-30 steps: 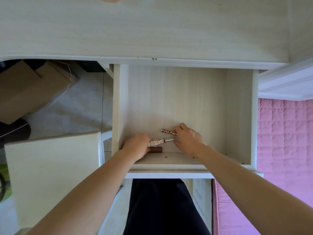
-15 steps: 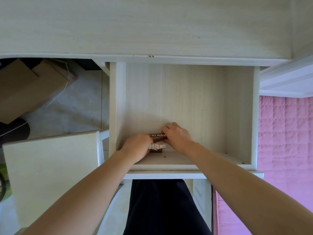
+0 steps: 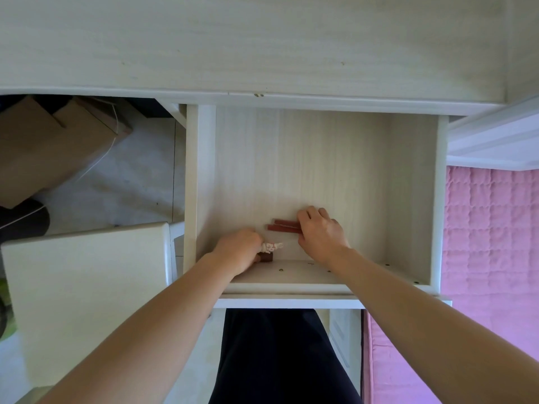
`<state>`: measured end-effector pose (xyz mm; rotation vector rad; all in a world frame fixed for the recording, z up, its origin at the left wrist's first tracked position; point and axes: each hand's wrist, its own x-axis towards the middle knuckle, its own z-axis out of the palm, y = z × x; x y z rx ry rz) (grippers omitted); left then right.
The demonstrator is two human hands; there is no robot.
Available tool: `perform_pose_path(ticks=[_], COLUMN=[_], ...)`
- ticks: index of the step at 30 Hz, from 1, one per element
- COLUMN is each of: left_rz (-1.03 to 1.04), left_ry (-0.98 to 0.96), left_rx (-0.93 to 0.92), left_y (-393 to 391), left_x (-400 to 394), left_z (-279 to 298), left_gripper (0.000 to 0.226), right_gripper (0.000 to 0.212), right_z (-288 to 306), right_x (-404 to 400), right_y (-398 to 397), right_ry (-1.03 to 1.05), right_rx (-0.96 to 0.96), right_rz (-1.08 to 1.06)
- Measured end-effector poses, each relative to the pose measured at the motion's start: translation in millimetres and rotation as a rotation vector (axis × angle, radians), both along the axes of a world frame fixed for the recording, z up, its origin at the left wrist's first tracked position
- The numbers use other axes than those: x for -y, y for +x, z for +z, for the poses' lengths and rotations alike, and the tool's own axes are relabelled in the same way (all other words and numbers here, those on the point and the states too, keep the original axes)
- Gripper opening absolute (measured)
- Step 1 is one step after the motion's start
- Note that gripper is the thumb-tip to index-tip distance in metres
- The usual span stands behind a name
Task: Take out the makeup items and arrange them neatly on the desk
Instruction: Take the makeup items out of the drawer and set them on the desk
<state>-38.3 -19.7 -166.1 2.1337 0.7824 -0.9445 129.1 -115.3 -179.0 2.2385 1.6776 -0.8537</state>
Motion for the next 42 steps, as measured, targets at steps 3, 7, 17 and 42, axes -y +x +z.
perform_pose_path(ticks=[3, 7, 17, 42], left_rz=[0.094, 0.230, 0.718, 1.699], left_ry=[-0.042, -0.094, -0.280, -0.598], left_rx=[0.013, 0.042, 0.133, 0.622], left_y=[-2, -3, 2, 78], left_x=[-3, -4, -10, -10], left_z=[0, 2, 13, 174], left_gripper=[0.020, 0.029, 0.014, 0.023], right_gripper=[0.037, 0.042, 0.047, 0.020], right_z=[-1, 0, -2, 181], right_x=[0, -3, -14, -8], right_y=[-7, -11, -5, 55], right_ry=[0.025, 0.054, -0.073, 0.355], right_rx=[0.098, 0.194, 0.081, -0.318], right_rz=[0.057, 0.095, 0.058, -0.490])
